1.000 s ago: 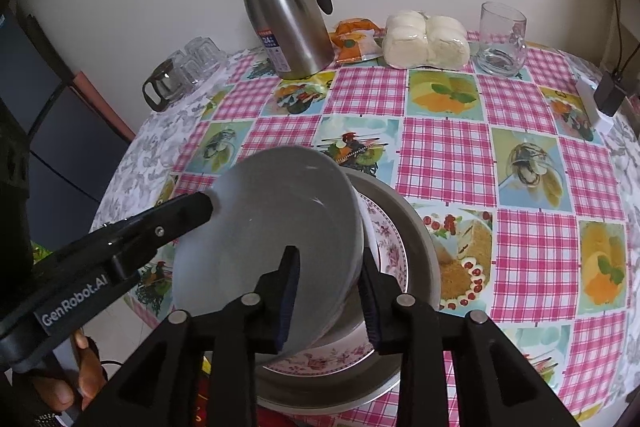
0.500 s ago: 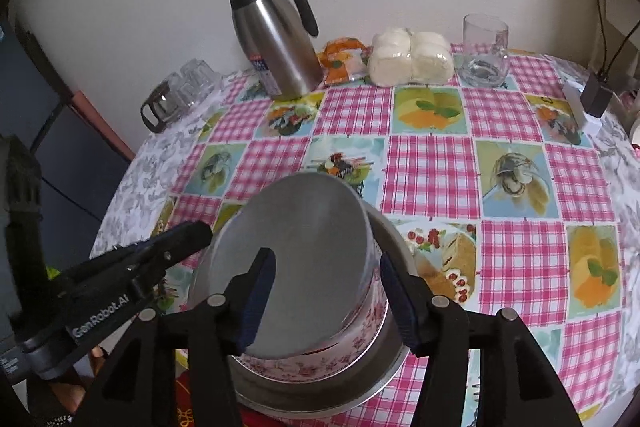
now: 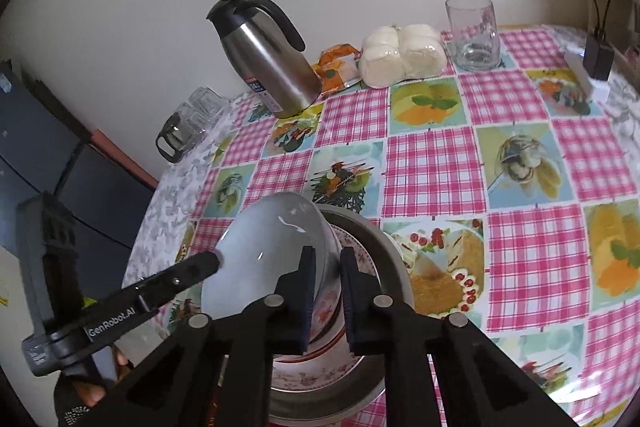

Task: Organize plates and bowls
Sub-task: 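Lower the round white bowl into the white square bowl with the right gripper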

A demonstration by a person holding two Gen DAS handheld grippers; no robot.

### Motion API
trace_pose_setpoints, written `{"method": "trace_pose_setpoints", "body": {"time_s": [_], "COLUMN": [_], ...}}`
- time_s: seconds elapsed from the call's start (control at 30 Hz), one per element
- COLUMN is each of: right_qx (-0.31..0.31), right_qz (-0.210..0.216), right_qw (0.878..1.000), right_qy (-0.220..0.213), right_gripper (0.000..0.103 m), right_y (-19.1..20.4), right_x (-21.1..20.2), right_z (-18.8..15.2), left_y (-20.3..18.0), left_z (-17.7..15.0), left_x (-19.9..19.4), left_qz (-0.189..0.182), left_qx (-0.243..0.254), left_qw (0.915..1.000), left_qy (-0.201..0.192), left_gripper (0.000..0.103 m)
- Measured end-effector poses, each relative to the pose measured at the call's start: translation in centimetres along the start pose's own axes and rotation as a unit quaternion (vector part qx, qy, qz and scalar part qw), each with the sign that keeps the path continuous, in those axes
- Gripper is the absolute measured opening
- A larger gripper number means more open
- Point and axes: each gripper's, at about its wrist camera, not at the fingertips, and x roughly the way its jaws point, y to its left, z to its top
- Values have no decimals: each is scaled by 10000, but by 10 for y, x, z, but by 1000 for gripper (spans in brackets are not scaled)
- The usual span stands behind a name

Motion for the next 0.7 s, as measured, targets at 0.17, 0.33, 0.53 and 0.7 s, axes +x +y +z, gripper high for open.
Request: {"method": "trace_pose_setpoints", "body": {"time_s": [0.17, 0.33, 0.53, 0.7], "right_qx": [-146, 10, -30, -19], "right_qz": [-14, 56, -5, -40], "right_qw": [9999, 10000, 9999, 9997], "right_qy": [-3, 60, 97, 230], "right_gripper": [13, 13, 13, 13], "right_y": [7, -2, 1, 0], "right_x": [-1, 4, 7, 15], "right_z": [-1, -1, -2, -4], "left_y": [5, 0, 3, 3], "left_z": [-1, -2, -3, -3], "left_x": [3, 8, 12, 15], "left_qz": [-140, -249, -290, -297], "left_qx": [-185, -108, -160, -163], "left_qw": [9997, 9994, 9991, 9988], "left_qy": [101, 218, 266, 342], "left_gripper": [29, 29, 30, 33]}}
